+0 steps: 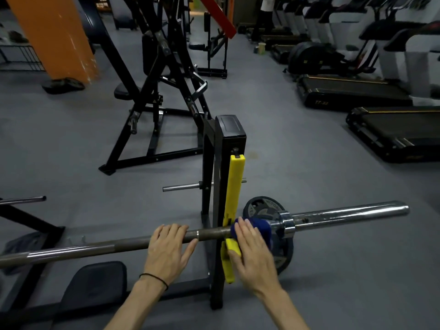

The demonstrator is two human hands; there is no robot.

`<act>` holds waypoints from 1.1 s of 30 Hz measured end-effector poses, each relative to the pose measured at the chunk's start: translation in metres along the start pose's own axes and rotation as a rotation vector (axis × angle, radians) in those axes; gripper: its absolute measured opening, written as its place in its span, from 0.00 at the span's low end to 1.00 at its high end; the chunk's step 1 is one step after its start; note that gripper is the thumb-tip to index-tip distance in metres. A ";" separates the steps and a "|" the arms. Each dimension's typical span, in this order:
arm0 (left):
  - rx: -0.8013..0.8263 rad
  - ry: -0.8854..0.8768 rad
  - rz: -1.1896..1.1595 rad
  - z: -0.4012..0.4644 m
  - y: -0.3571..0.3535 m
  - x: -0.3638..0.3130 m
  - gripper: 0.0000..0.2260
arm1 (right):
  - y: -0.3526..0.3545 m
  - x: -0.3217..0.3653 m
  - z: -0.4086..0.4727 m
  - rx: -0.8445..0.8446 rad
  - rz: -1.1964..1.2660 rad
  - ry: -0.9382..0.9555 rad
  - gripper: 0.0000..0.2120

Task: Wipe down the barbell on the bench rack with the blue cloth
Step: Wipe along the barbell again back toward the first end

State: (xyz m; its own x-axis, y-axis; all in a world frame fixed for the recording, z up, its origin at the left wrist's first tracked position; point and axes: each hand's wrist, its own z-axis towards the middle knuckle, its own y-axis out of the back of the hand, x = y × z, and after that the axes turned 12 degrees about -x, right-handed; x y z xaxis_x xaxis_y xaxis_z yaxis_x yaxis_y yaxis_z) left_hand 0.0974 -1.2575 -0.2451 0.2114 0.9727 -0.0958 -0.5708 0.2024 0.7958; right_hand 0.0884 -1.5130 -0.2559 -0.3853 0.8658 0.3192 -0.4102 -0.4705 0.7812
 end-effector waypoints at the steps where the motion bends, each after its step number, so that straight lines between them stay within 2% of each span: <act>1: 0.000 0.001 -0.002 0.001 0.001 0.000 0.22 | 0.004 -0.014 0.001 -0.034 -0.029 0.024 0.31; 3: -0.005 -0.001 -0.004 0.001 0.001 0.001 0.21 | 0.007 -0.027 0.002 -0.115 -0.022 -0.125 0.31; 5: -0.020 0.005 0.008 0.002 0.000 0.000 0.21 | -0.001 -0.006 0.003 -0.168 0.043 -0.322 0.33; 6: -0.010 0.014 0.017 0.004 0.001 0.000 0.21 | -0.007 0.010 0.003 -0.168 0.075 -0.359 0.34; 8: 0.009 0.014 0.034 0.009 0.000 0.001 0.22 | -0.009 0.028 -0.002 -0.106 0.125 -0.255 0.34; 11: 0.026 -0.045 0.035 0.013 -0.006 0.006 0.26 | 0.006 -0.006 -0.004 -0.024 0.012 -0.024 0.32; 12: 0.022 -0.073 0.044 0.016 -0.008 0.009 0.28 | 0.011 -0.020 -0.002 -0.046 -0.024 -0.032 0.32; 15: 0.049 -0.153 0.070 0.022 -0.014 0.019 0.32 | 0.010 -0.025 0.002 -0.127 0.011 -0.273 0.35; 17: 0.154 -0.162 0.075 0.030 -0.009 0.017 0.34 | 0.000 0.000 0.003 -0.132 0.068 -0.363 0.37; 18: 0.235 -0.162 0.078 0.036 -0.003 0.014 0.34 | -0.003 0.011 0.002 -0.111 0.093 -0.339 0.37; 20: 0.356 -0.156 0.074 0.049 0.005 0.013 0.36 | -0.001 0.017 -0.004 -0.012 0.116 -0.176 0.36; 22: 0.592 -0.034 -0.010 0.062 0.008 0.018 0.37 | 0.009 -0.003 -0.002 0.073 0.066 -0.004 0.34; 23: 0.693 0.012 -0.051 0.069 0.008 0.019 0.36 | 0.014 -0.018 0.000 0.076 0.023 0.040 0.33; 24: 0.718 0.027 -0.070 0.072 0.009 0.019 0.35 | 0.017 -0.031 0.002 0.055 -0.015 0.039 0.33; 26: 0.631 -0.010 0.008 0.066 0.011 0.015 0.38 | 0.018 -0.037 0.003 -0.004 -0.031 -0.102 0.33; 28: 0.467 -0.034 0.098 0.051 0.010 0.011 0.40 | 0.005 -0.010 0.007 -0.053 -0.002 -0.266 0.35; 29: 0.381 -0.009 0.095 0.044 0.008 0.009 0.40 | -0.002 0.006 0.009 -0.039 0.008 -0.275 0.36; 31: 0.268 0.036 0.041 0.034 0.004 0.003 0.37 | -0.004 0.018 0.009 0.047 0.010 -0.133 0.36; 33: 0.115 0.027 0.029 0.021 -0.001 0.001 0.32 | 0.009 -0.003 0.013 0.086 -0.054 0.026 0.35</act>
State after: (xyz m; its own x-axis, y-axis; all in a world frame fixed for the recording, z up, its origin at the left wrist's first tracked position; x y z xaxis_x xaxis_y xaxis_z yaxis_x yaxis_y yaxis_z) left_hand 0.1149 -1.2596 -0.2336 0.1739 0.9810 -0.0863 -0.4812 0.1612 0.8617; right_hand 0.0969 -1.5178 -0.2430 -0.3863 0.8845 0.2617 -0.3593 -0.4056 0.8405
